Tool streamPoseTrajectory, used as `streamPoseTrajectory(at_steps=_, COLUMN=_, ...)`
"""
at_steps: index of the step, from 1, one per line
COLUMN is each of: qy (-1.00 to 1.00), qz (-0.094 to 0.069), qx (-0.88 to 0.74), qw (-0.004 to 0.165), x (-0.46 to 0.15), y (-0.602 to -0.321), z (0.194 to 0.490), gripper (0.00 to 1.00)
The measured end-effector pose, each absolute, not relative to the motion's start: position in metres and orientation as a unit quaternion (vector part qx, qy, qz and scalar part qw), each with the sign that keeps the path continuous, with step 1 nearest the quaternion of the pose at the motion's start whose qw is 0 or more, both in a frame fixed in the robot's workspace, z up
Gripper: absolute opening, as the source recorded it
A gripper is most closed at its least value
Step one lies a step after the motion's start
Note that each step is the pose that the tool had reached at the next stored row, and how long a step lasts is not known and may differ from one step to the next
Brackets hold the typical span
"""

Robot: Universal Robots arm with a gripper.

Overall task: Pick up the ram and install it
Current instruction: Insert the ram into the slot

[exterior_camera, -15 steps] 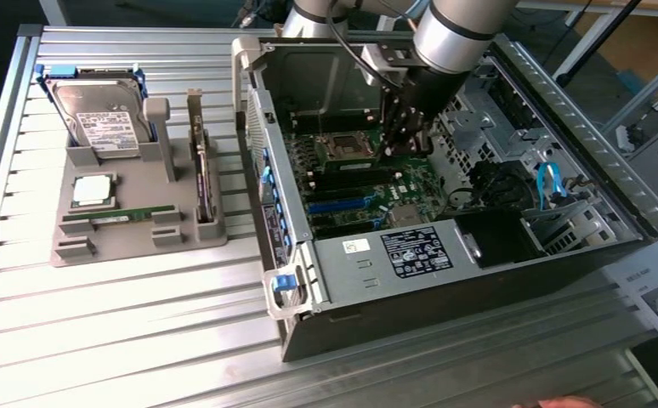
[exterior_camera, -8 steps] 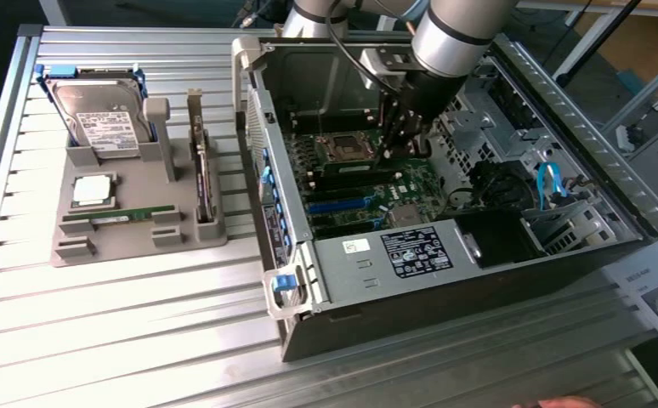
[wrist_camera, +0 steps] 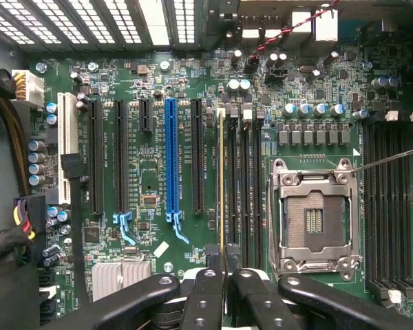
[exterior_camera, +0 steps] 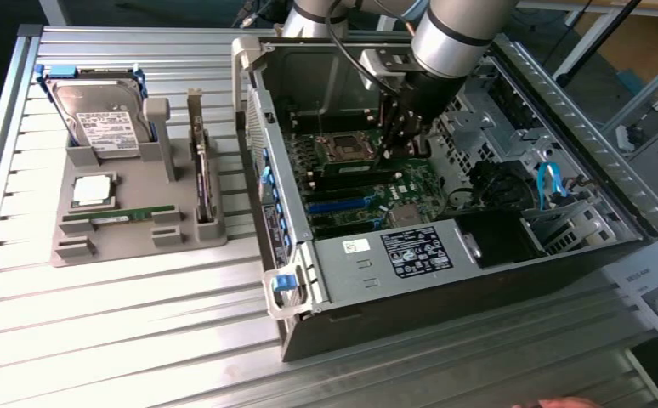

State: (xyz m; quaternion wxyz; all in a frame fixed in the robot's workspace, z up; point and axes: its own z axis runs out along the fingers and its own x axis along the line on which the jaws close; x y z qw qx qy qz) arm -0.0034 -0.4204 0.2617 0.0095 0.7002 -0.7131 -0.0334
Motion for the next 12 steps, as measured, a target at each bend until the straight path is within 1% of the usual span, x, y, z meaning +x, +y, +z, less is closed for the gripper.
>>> streamPoseTrajectory(at_steps=12, qy=-0.713, qz=-0.033, qx=0.700, qw=0.010, x=-0.0034, y=-0.4154, z=0.2606, gripper=0.12)
